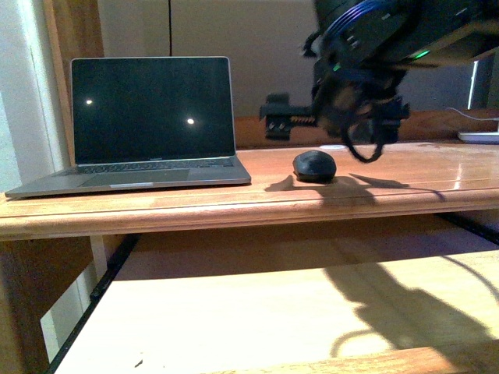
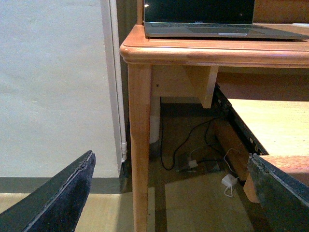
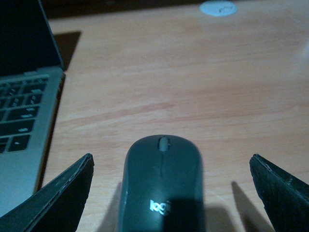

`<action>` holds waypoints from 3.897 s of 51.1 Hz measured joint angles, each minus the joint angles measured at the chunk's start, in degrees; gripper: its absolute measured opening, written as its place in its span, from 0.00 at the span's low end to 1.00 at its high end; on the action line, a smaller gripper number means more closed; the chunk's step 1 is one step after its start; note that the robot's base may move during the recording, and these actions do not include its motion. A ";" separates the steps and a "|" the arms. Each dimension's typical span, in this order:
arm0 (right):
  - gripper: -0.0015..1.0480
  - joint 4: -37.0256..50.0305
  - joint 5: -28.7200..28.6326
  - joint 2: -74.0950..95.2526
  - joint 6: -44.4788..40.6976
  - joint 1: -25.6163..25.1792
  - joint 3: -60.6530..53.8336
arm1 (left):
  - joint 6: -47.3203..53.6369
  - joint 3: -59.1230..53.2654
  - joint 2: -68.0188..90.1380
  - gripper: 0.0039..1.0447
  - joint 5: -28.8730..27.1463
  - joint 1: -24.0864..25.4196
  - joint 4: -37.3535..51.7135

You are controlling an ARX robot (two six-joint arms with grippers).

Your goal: Place mouse

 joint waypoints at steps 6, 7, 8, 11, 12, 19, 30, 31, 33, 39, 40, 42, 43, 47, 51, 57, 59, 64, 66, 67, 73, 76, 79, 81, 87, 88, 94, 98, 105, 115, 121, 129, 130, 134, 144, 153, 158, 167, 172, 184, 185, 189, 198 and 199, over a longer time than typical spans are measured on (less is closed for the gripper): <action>0.93 7.52 -9.20 -17.64 0.33 -5.27 -18.01 | 0.00 0.00 0.00 0.93 0.00 0.00 0.00; 0.93 8.28 -10.71 -20.31 0.26 -6.19 -20.70 | 0.00 0.00 0.00 0.93 0.00 0.00 0.00; 0.93 9.03 -12.26 -22.93 0.11 -7.19 -23.45 | 0.00 0.00 0.00 0.93 0.00 0.00 0.00; 0.93 10.95 -16.41 -29.31 -0.66 -9.86 -30.64 | 0.00 0.00 0.00 0.93 0.00 0.00 0.00; 0.93 11.65 -18.18 -31.69 -1.14 -11.04 -33.51 | 0.00 0.00 0.00 0.93 0.00 0.00 0.00; 0.93 14.49 -30.12 -43.43 -3.80 -18.84 -50.38 | 0.00 0.00 0.00 0.93 0.00 0.00 0.00; 0.93 12.76 -46.38 -55.23 -10.78 -30.91 -70.42 | 0.00 0.00 0.00 0.93 0.00 0.00 0.00; 0.93 12.22 -47.32 -56.11 -12.20 -31.67 -71.80 | 0.00 0.00 0.00 0.93 0.00 0.00 0.00; 0.93 11.58 -48.41 -57.27 -14.01 -32.61 -73.88 | 0.00 0.00 0.00 0.93 0.00 0.00 0.00; 0.93 10.45 -51.28 -59.47 -18.49 -34.25 -78.90 | 0.00 0.00 0.00 0.93 0.00 0.00 0.00; 0.93 10.21 -51.82 -59.78 -19.21 -34.51 -79.62 | 0.00 0.00 0.00 0.93 0.00 0.00 0.00; 0.93 9.86 -52.50 -60.17 -20.04 -34.69 -80.59 | 0.00 0.00 0.00 0.93 0.00 0.00 0.00; 0.93 9.64 -52.78 -60.46 -20.70 -34.69 -81.13 | 0.00 0.00 0.00 0.93 0.00 0.00 0.00; 0.93 9.31 -52.81 -61.13 -22.62 -34.32 -82.55 | 0.00 0.00 0.00 0.93 0.00 0.00 0.00; 0.93 9.70 -51.49 -61.05 -23.69 -33.11 -83.43 | 0.00 0.00 0.00 0.93 0.00 0.00 0.00; 0.93 13.55 -47.80 -58.66 -23.63 -29.20 -84.19 | 0.00 0.00 0.00 0.93 0.00 0.00 0.00; 0.93 14.62 -46.45 -57.75 -23.17 -28.02 -84.19 | 0.00 0.00 0.00 0.93 0.00 0.00 0.00; 0.93 19.54 -41.33 -52.85 -21.38 -22.53 -83.71 | 0.00 0.00 0.00 0.93 0.00 0.00 0.00; 0.93 22.01 -38.62 -49.70 -20.06 -19.67 -82.68 | 0.00 0.00 0.00 0.93 0.00 0.00 0.00; 0.93 22.49 -38.05 -49.03 -19.76 -19.10 -82.36 | 0.00 0.00 0.00 0.93 0.00 0.00 0.00; 0.93 26.80 -32.50 -41.88 -16.39 -13.84 -77.75 | 0.00 0.00 0.00 0.93 0.00 0.00 0.00; 0.93 28.28 -30.10 -38.34 -14.60 -11.45 -74.53 | 0.00 0.00 0.00 0.93 0.00 0.00 0.00; 0.93 29.20 -28.15 -35.50 -13.40 -9.55 -71.58 | 0.00 0.00 0.00 0.93 0.00 0.00 0.00; 0.93 29.70 -26.80 -33.48 -12.61 -8.24 -69.29 | 0.00 0.00 0.00 0.93 -0.02 0.00 0.00; 0.93 29.99 -22.69 -27.36 -10.10 -4.68 -61.83 | 0.00 0.00 0.00 0.93 0.00 0.00 0.00; 0.93 29.97 -22.25 -26.25 -9.88 -4.13 -60.39 | 0.00 0.00 0.00 0.93 0.00 0.00 0.00; 0.93 29.31 -18.03 -19.71 -8.79 -1.46 -53.16 | 0.00 0.00 0.00 0.93 0.00 0.00 0.00; 0.93 28.52 -16.76 -17.29 -8.57 -0.66 -50.36 | 0.00 0.00 0.00 0.93 -0.02 0.00 0.00; 0.93 27.26 -16.59 -16.17 -7.45 -0.46 -48.11 | 0.00 0.00 0.00 0.93 -0.02 0.00 0.00; 0.93 26.71 -22.49 -23.34 -6.99 -3.06 -53.16 | 0.00 0.00 0.00 0.93 -0.02 0.00 0.00; 0.93 26.88 -25.05 -29.03 -7.69 -4.98 -58.31 | 0.00 0.00 0.00 0.93 0.00 0.00 0.00; 0.93 28.24 -24.94 -29.00 -8.28 -5.60 -61.90 | 0.00 0.00 0.00 0.93 0.00 0.00 0.00; 0.93 28.44 -24.90 -28.57 -8.28 -5.60 -62.05 | 0.00 0.00 0.00 0.93 0.00 0.00 0.00; 0.93 29.33 -24.17 -26.97 -8.31 -5.27 -62.01 | 0.00 0.00 0.00 0.93 -0.02 0.00 0.00; 0.93 30.42 -20.44 -21.51 -6.95 -3.26 -59.01 | 0.00 0.00 0.00 0.93 0.00 0.00 0.00; 0.93 30.27 -16.20 -15.08 -5.27 -0.90 -52.50 | 0.00 0.00 0.00 0.93 0.00 0.00 0.00; 0.93 29.40 -13.00 -11.69 -3.19 -0.17 -48.19 | 0.00 0.00 0.00 0.93 0.00 0.00 0.00; 0.93 28.17 -11.08 -10.36 0.42 0.72 -46.49 | 0.00 0.00 0.00 0.93 0.00 0.00 0.00; 0.93 29.16 -13.22 -14.03 1.20 -0.61 -49.05 | 0.00 0.00 0.00 0.93 0.00 0.00 0.00; 0.93 26.47 -9.25 -43.21 1.90 -6.14 -69.13 | 0.00 0.00 0.00 0.93 0.00 0.00 0.00; 0.93 25.27 -9.29 -45.44 2.69 -6.34 -70.64 | 0.00 0.00 0.00 0.93 0.00 0.00 0.00; 0.93 21.40 -8.07 -53.68 4.52 -6.29 -75.78 | 0.00 0.00 0.00 0.93 0.00 0.00 0.00; 0.93 8.07 1.44 -79.01 8.11 -0.09 -86.86 | 0.00 0.00 0.00 0.93 0.00 0.00 0.00; 0.93 6.21 2.91 -82.25 8.52 1.38 -88.17 | 0.00 0.00 0.00 0.93 0.00 0.00 0.00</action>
